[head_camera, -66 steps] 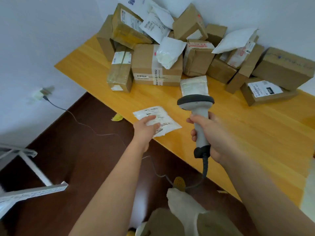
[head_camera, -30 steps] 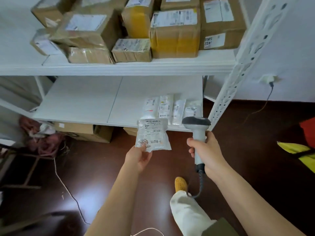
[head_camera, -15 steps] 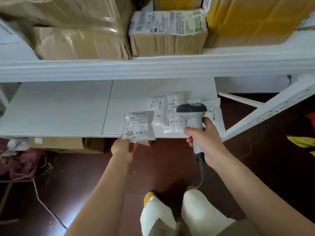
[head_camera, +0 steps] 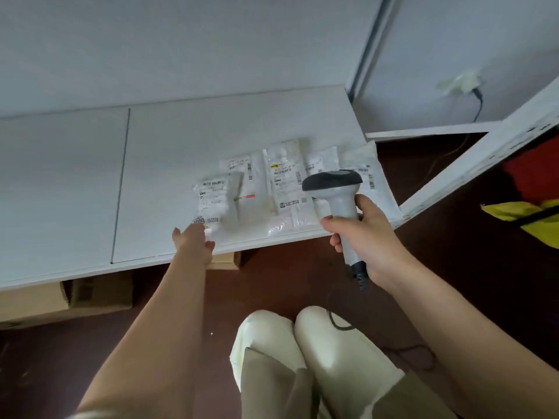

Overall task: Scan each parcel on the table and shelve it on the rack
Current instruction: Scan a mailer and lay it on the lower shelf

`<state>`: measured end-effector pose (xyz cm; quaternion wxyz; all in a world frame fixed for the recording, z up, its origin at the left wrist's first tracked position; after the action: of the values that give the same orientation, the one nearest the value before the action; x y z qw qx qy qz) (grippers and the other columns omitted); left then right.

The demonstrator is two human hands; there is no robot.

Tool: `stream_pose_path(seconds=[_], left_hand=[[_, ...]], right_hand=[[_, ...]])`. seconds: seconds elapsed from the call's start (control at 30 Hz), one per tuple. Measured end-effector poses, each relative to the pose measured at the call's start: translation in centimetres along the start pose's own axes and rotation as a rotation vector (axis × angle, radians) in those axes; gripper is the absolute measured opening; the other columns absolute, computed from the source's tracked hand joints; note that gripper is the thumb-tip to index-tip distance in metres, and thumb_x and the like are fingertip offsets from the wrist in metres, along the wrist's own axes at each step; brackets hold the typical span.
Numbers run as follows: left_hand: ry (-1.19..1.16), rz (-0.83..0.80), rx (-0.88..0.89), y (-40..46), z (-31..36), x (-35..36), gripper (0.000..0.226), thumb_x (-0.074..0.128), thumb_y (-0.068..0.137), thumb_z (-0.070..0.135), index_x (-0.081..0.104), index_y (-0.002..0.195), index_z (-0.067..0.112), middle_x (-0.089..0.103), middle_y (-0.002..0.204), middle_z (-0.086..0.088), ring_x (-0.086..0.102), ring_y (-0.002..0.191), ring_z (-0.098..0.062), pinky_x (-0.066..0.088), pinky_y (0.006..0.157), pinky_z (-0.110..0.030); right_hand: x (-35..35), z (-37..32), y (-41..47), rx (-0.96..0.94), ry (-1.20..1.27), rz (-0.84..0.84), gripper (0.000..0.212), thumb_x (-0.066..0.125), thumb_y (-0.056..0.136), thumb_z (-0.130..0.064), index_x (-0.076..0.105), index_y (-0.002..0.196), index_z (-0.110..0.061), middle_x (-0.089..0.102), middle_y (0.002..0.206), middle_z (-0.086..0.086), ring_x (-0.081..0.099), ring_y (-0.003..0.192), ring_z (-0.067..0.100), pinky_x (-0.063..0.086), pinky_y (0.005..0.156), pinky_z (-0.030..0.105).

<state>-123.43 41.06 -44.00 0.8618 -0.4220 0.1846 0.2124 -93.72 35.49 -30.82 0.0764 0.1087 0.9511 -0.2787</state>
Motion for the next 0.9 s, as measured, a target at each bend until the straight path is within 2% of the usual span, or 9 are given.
stream_pose_path(seconds=[0.07,0.1,0.13,0.2,0.27,0.4,0.63,0.73,0.9], left_hand=[[-0.576,-0.085,-0.273,-1.2,-0.4,0.5,0.05,0.044,0.103,0.018,0.032,0.15,0.009,0.036,0.154,-0.008,0.038,0.14,-0.025,0.049,0.086,-0.035],[-0.582,-0.199,-0.247,-2.1,0.3,0.7,0.048,0.047,0.101,0.012,0.036,0.148,0.009,0.038,0.152,-0.011,0.043,0.135,-0.028,0.049,0.077,-0.034],[-0.522,-0.212,-0.237,-3.4,0.8,0.1,0.046,0.048,0.099,0.008,0.042,0.144,0.008,0.046,0.144,-0.015,0.052,0.124,-0.031,0.05,0.076,-0.033],[-0.542,-0.261,-0.297,-6.5,2.1,-0.4,0.037,0.046,0.098,0.004,0.05,0.135,0.006,0.061,0.11,-0.015,0.061,0.091,-0.03,0.053,0.074,-0.034],[-0.486,-0.325,-0.274,-10.4,4.6,-0.3,0.03,0.045,0.099,0.003,0.055,0.127,0.004,0.063,0.092,-0.011,0.061,0.077,-0.028,0.052,0.068,-0.033],[-0.361,-0.488,-0.221,-21.4,10.0,1.9,0.016,0.044,0.1,0.003,0.057,0.109,0.005,0.063,0.09,-0.01,0.061,0.077,-0.026,0.053,0.069,-0.03],[-0.119,-0.799,-0.118,-39.9,16.2,9.9,0.007,0.054,0.097,0.007,0.059,0.101,0.005,0.064,0.096,-0.011,0.063,0.083,-0.024,0.051,0.064,-0.03],[-0.018,-0.865,-0.039,-46.6,18.2,14.3,0.011,0.054,0.098,0.007,0.059,0.107,0.005,0.064,0.089,-0.009,0.063,0.08,-0.022,0.052,0.064,-0.03],[0.073,-0.921,0.054,-56.5,20.0,23.1,0.013,0.048,0.1,0.008,0.059,0.095,0.01,0.062,0.087,-0.007,0.06,0.077,-0.02,0.048,0.066,-0.03]], right_hand=[[-0.7,-0.7,-1.2,0.017,0.005,0.018,0.04,0.069,0.087,-0.007,0.053,0.123,-0.015,0.064,0.086,0.006,0.059,0.052,0.003,0.049,0.051,0.016],[-1.1,-1.3,-2.0,0.023,-0.002,0.018,0.04,0.069,0.087,-0.008,0.052,0.123,-0.016,0.064,0.087,0.006,0.06,0.053,0.004,0.049,0.052,0.015],[-1.6,-2.2,-3.0,0.026,-0.005,0.017,0.04,0.07,0.087,-0.01,0.052,0.123,-0.017,0.064,0.089,0.006,0.06,0.055,0.004,0.049,0.053,0.015],[-2.8,-4.4,-5.3,0.024,0.009,0.02,0.041,0.071,0.087,-0.01,0.052,0.123,-0.018,0.064,0.092,0.006,0.061,0.057,0.006,0.05,0.056,0.017],[-4.5,-6.7,-7.8,0.028,0.031,0.038,0.041,0.071,0.086,-0.01,0.052,0.121,-0.019,0.065,0.093,0.006,0.061,0.059,0.007,0.051,0.059,0.019],[-9.3,-11.1,-13.4,0.054,0.092,0.106,0.041,0.073,0.085,-0.01,0.053,0.119,-0.022,0.066,0.092,0.006,0.061,0.056,0.007,0.051,0.058,0.02],[-22.7,-15.4,-22.8,0.033,0.313,0.349,0.032,0.07,0.085,-0.002,0.056,0.11,-0.016,0.064,0.09,0.01,0.056,0.054,0.012,0.049,0.052,0.025],[-29.6,-15.4,-25.4,-0.008,0.4,0.467,0.03,0.068,0.086,0.0,0.056,0.11,-0.012,0.062,0.086,0.009,0.054,0.052,0.013,0.048,0.05,0.025],[-41.2,-13.3,-28.3,-0.069,0.509,0.581,0.03,0.068,0.086,0.0,0.056,0.109,-0.013,0.063,0.084,0.005,0.055,0.049,0.009,0.048,0.049,0.023]])
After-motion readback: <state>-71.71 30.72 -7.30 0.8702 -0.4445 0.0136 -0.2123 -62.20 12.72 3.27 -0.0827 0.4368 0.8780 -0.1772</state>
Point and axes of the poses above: each hand's wrist, its own y-axis towards the middle knuckle, its own x-axis out of the palm, z = x × y, the point moved 6 cm from there along y, towards the middle knuckle
